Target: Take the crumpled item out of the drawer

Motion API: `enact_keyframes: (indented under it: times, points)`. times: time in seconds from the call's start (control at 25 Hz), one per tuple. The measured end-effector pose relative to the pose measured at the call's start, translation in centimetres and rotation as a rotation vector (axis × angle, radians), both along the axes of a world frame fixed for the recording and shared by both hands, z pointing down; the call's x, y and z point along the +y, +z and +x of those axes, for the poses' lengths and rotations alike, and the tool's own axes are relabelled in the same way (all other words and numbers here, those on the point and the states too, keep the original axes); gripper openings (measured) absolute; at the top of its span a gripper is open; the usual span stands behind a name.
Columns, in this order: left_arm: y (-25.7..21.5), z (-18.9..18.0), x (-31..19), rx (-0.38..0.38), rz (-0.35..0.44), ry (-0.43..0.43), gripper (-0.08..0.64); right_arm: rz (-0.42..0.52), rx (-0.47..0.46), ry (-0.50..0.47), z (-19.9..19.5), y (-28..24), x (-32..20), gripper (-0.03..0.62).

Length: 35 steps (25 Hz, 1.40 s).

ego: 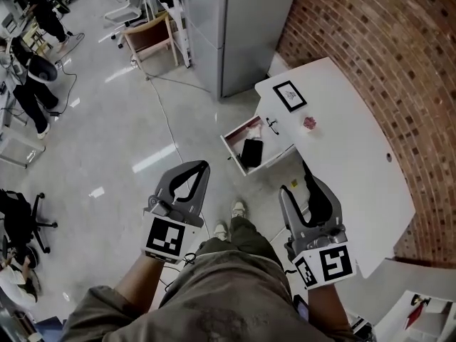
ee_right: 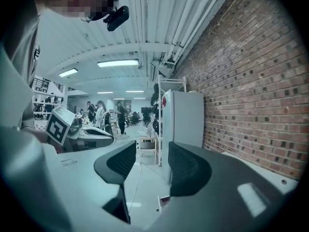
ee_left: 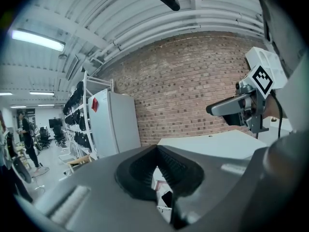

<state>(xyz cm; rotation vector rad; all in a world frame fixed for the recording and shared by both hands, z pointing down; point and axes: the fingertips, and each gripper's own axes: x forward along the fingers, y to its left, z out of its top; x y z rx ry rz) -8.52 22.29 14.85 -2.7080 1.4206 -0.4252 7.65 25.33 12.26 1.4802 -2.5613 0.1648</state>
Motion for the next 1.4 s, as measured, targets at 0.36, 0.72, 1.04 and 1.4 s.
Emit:
enact_keyframes:
  times: [0.36, 0.72, 1.04, 1.4]
  points:
    - [1.8, 1.1, -5.6, -0.027, -0.047, -0.012, 0.0, -0.029, -0.007, -0.008, 1.2, 1.9, -5.9, 0.235]
    - [4.7, 3.9, -13.1, -0.079, -0.116, -0.011, 0.0, -0.085, -0.027, -0.027, 3.3, 5.0, -14.0, 0.235]
    - [8.6, 6.4, -19.2, -0.106, -0.203, -0.028, 0.0, -0.186, -0.005, -0.054, 4.6, 10.3, -20.7, 0.233]
    - [12.4, 7.4, -21.7, -0.162, -0.279, -0.017, 0.0, -0.277, 0.002, -0.086, 4.4, 14.9, -23.9, 0.23]
